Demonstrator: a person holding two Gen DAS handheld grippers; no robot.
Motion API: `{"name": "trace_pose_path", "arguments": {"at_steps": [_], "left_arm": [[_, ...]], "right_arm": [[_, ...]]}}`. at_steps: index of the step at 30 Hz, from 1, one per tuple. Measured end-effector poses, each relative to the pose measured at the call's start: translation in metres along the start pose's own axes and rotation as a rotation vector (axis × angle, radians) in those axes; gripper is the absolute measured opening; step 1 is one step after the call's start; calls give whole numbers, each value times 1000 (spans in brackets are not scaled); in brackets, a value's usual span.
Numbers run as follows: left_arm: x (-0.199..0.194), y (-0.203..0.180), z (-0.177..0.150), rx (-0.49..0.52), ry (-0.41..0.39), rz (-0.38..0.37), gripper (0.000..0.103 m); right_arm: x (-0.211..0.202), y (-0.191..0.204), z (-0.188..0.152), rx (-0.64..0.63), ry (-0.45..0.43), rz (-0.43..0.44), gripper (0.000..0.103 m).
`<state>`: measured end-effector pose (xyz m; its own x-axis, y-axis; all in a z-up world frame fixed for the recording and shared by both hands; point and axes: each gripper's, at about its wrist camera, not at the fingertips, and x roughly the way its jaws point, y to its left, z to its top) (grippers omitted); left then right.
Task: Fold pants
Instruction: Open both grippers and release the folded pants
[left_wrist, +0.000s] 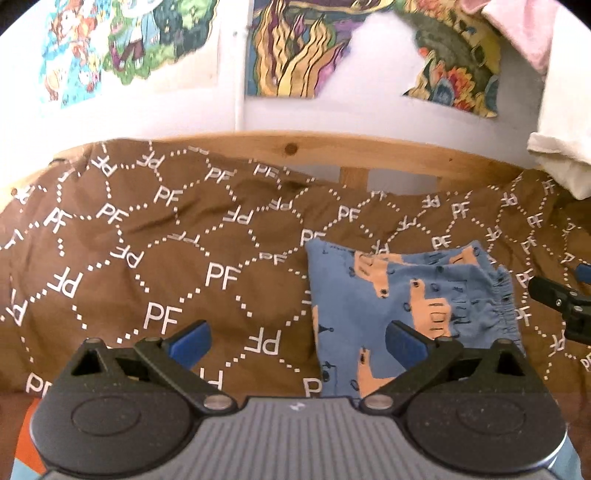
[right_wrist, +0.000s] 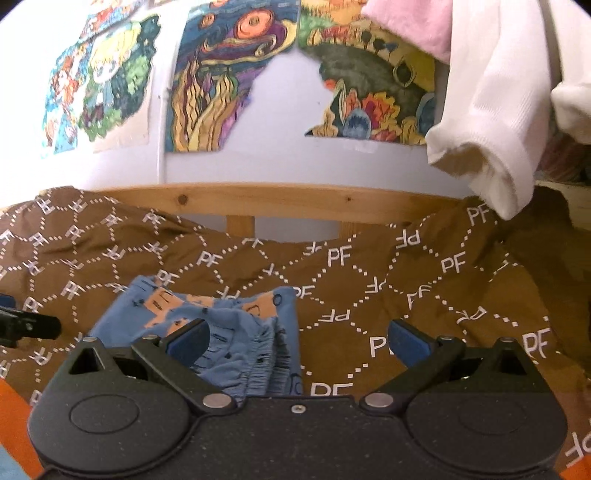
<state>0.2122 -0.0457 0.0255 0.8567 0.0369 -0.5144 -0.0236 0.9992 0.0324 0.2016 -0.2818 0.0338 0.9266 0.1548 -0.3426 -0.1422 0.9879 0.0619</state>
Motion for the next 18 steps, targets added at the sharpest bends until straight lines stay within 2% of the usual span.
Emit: {"name": "trace_pose_path", "arguments": {"at_steps": [5,9,18], "left_arm": [[-24,-11,-8,-1,-39,-4,103],[-37,-19,-14,-22,-42,-7,103],[-56,-31,-34,-55,-26,-23,103]], "right_arm": [[-38,3,-1,-21,-43,0,102],[-66,3,-4,-27,-72,-10,102],[-103,2,-11,9,-88,-32,102]]}}
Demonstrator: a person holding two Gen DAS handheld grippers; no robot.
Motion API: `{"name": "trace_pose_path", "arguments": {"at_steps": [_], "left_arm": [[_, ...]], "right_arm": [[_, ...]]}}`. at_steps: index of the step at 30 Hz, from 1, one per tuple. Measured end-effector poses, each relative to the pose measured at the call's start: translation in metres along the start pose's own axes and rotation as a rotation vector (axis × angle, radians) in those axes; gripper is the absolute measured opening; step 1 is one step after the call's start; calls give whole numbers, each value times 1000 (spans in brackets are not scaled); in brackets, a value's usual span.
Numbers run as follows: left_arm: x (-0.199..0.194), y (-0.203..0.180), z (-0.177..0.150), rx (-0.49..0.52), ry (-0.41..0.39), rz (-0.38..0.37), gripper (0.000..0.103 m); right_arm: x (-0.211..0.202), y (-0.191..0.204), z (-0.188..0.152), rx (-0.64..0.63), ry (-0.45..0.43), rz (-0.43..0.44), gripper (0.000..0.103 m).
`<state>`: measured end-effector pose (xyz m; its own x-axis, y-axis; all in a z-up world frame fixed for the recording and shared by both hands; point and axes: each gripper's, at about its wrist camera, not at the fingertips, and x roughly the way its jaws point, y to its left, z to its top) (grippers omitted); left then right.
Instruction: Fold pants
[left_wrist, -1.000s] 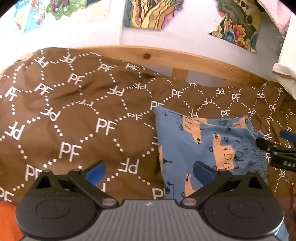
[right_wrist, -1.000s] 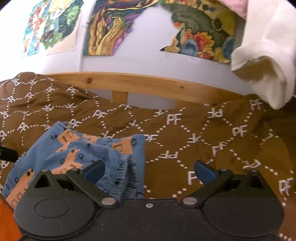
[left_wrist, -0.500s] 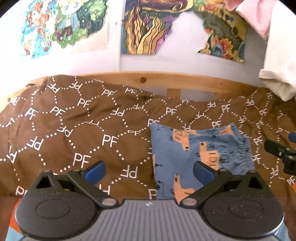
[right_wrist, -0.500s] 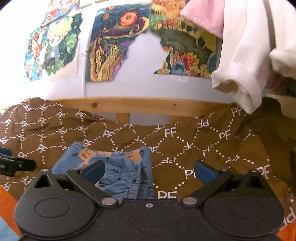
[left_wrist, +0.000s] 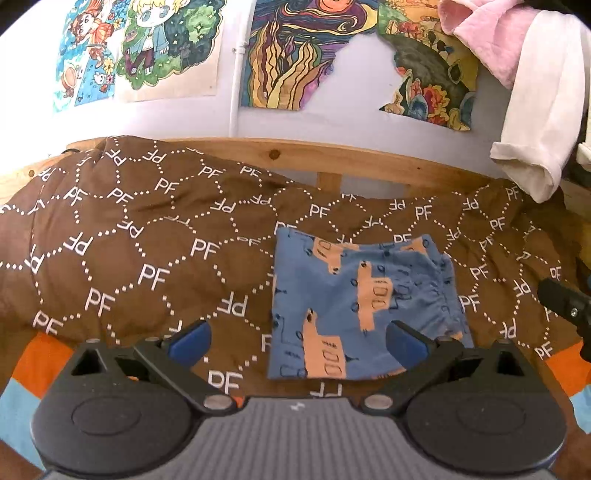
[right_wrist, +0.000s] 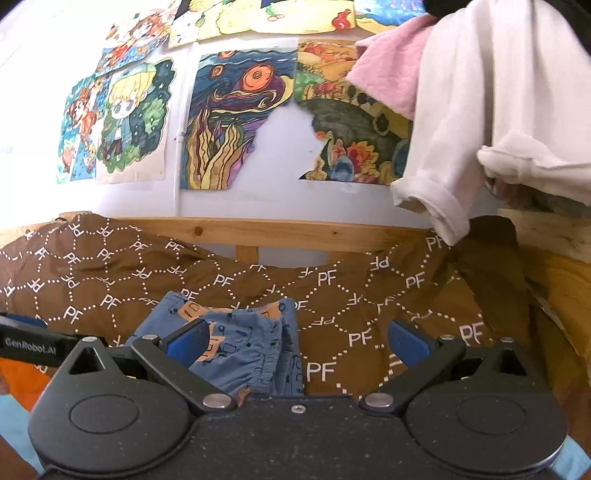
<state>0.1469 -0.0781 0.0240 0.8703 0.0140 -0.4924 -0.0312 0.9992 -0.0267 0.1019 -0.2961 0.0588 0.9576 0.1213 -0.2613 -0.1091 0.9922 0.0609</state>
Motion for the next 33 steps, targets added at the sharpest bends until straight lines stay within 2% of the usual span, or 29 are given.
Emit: {"name": "trace_pose_path", "arguments": {"at_steps": [6,13,20,25,29,33], "left_arm": [[-14,3,-11,-12,14,17,103],[-25,16,-27,-44,40,36,103],[-34,28,-41,0,53,33,103],[-46,30,-50,22,32,21,103],[-55,32,-56,41,18,19,103],[-62,34,-61,67,9,40,103]], "right_arm": [[-20,-2,-11,57,28,10,102],[-37,8,-26,66,72,12,102],[-53,14,-31,100,73,10,102],[-61,24,-35,89,83,14,102],[-69,32,-40,47,46,-18,102],[-74,32,-44,67,20,5,102]]}}
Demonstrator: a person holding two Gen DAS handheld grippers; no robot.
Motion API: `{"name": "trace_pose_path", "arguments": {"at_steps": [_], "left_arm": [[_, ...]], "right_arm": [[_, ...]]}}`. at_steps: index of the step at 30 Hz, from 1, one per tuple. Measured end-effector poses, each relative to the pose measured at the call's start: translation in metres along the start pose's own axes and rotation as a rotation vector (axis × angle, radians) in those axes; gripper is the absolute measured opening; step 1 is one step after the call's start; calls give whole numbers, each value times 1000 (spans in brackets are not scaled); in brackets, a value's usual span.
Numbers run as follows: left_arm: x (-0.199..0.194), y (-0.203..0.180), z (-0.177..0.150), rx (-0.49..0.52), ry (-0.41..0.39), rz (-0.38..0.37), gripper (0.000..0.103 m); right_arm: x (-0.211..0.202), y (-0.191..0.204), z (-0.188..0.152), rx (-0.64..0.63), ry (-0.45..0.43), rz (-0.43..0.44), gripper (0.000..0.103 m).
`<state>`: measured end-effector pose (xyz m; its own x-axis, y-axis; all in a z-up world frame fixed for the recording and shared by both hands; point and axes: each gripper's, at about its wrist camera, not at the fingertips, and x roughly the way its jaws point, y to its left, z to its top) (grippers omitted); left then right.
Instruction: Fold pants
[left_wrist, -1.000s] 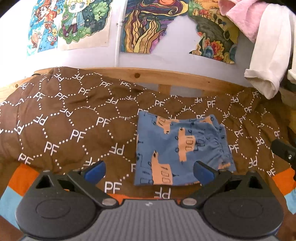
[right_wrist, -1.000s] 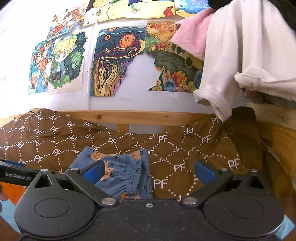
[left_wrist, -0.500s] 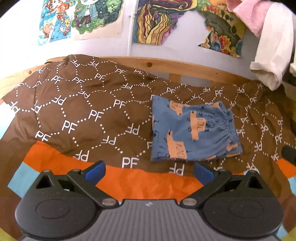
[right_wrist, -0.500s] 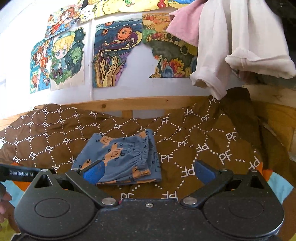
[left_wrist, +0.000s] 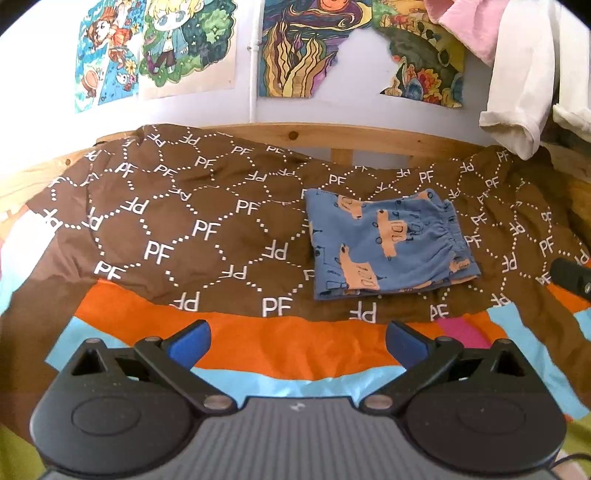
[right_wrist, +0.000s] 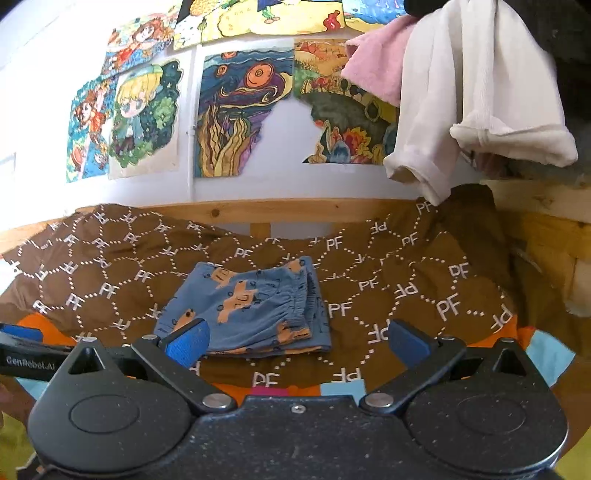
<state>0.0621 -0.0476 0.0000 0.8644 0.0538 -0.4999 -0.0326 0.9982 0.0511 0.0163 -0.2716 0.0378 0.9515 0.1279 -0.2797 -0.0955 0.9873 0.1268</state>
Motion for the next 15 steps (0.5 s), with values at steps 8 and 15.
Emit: {"name": "trace_pose_path", "arguments": {"at_steps": [8,15], "left_arm": [[-4,5,-3,6,-8,13,103],[-5,4,-12,31,17,13,103]], "right_arm": [[-3,5,-4,-24,-14,9,102],[-5,2,-16,5,46,-26,102]]}}
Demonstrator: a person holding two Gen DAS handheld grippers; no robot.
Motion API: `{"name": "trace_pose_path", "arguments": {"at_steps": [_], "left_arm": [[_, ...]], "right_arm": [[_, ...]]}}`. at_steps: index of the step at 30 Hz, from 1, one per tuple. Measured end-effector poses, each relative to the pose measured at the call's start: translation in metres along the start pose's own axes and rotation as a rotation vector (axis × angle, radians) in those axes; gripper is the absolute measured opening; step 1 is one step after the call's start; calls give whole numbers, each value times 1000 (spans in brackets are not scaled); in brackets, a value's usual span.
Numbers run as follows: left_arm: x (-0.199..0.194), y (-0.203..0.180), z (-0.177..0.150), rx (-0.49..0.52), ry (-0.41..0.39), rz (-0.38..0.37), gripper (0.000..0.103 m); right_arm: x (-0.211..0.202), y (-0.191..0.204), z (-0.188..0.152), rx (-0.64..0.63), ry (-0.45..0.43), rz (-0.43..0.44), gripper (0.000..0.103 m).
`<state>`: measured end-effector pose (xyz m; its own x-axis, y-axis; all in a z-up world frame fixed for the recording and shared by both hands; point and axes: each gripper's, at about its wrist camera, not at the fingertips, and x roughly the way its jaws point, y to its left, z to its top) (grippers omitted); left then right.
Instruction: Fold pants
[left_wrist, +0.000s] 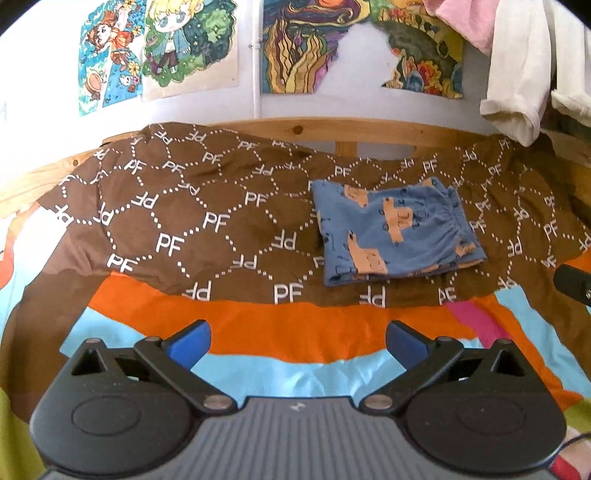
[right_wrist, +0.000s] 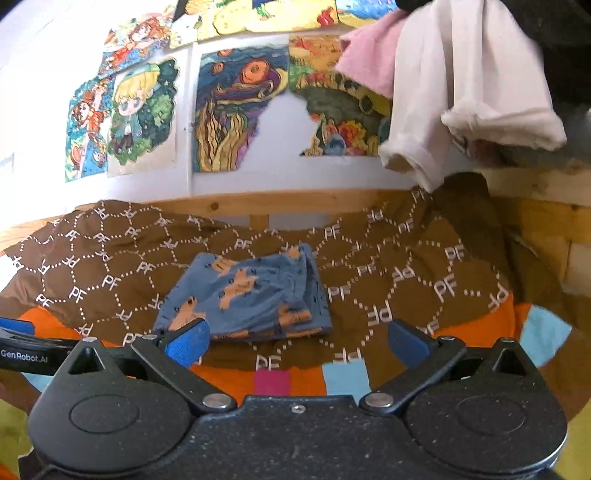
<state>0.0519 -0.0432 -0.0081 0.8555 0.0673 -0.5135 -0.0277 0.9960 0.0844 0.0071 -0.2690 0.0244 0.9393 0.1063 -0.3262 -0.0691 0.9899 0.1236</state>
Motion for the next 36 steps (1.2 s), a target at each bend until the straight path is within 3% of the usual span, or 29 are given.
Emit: {"name": "trace_pose_path", "arguments": {"at_steps": [8,36], "left_arm": [[2,3,-10,4,50,4,103],[8,4,-15,21,110,19,103]], "right_arm": [[17,-2,-10,1,127,-2,102],[26,-1,-16,-37,216,7,102]]}}
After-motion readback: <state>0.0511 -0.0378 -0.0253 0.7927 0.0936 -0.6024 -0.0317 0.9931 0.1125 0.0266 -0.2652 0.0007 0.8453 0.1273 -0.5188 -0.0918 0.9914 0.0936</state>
